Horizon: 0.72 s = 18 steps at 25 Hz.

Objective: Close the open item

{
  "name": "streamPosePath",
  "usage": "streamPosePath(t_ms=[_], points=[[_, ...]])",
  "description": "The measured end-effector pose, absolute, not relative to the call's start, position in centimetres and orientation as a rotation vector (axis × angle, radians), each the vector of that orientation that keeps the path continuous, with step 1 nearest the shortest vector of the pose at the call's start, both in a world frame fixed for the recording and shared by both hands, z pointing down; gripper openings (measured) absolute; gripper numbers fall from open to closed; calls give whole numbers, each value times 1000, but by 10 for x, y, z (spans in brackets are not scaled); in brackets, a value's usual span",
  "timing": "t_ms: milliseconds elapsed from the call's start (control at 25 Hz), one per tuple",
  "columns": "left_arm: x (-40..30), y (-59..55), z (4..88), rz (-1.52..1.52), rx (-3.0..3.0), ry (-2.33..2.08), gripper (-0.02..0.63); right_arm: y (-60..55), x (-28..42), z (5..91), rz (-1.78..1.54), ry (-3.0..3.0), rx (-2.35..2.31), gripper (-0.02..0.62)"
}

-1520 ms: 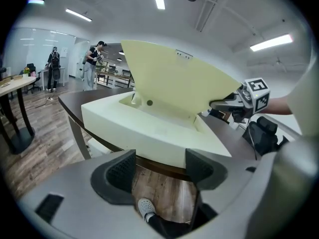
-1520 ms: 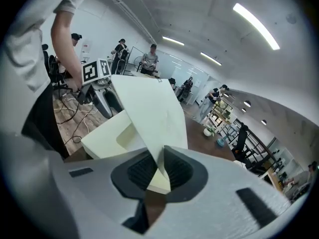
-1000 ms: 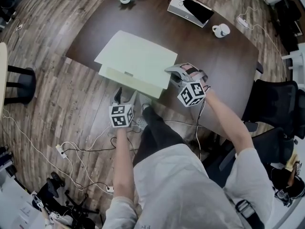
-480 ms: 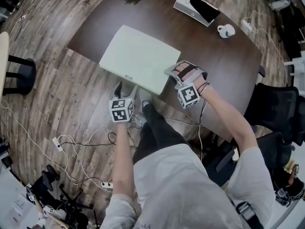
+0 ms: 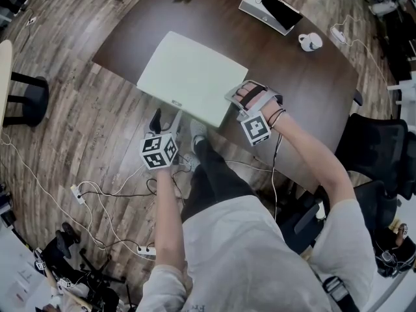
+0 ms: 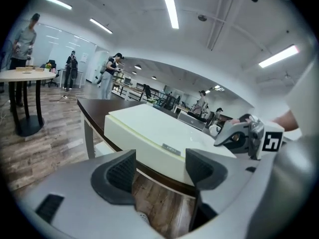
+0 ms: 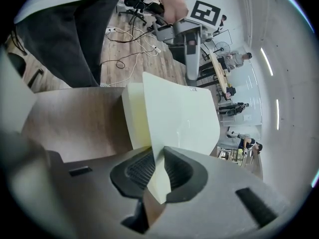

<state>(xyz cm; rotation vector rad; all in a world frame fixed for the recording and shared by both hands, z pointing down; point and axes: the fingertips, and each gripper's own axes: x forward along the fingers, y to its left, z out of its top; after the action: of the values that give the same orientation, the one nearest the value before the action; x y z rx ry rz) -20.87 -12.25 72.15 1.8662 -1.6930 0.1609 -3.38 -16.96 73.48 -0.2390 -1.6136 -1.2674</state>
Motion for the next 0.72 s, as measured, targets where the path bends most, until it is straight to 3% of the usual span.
streamPosePath(t_ms=[240, 480, 720], points=[[-223, -152, 705, 159, 1835, -1772, 302, -170, -32, 737, -1270, -1607, -238, 49], [-219, -163, 722, 426, 1819, -1826, 302, -167, -32, 738, -1236, -1622, -244, 49], [-220, -161, 724, 376, 1790, -1822, 304, -176, -35, 730, -1272, -1597, -191, 80]])
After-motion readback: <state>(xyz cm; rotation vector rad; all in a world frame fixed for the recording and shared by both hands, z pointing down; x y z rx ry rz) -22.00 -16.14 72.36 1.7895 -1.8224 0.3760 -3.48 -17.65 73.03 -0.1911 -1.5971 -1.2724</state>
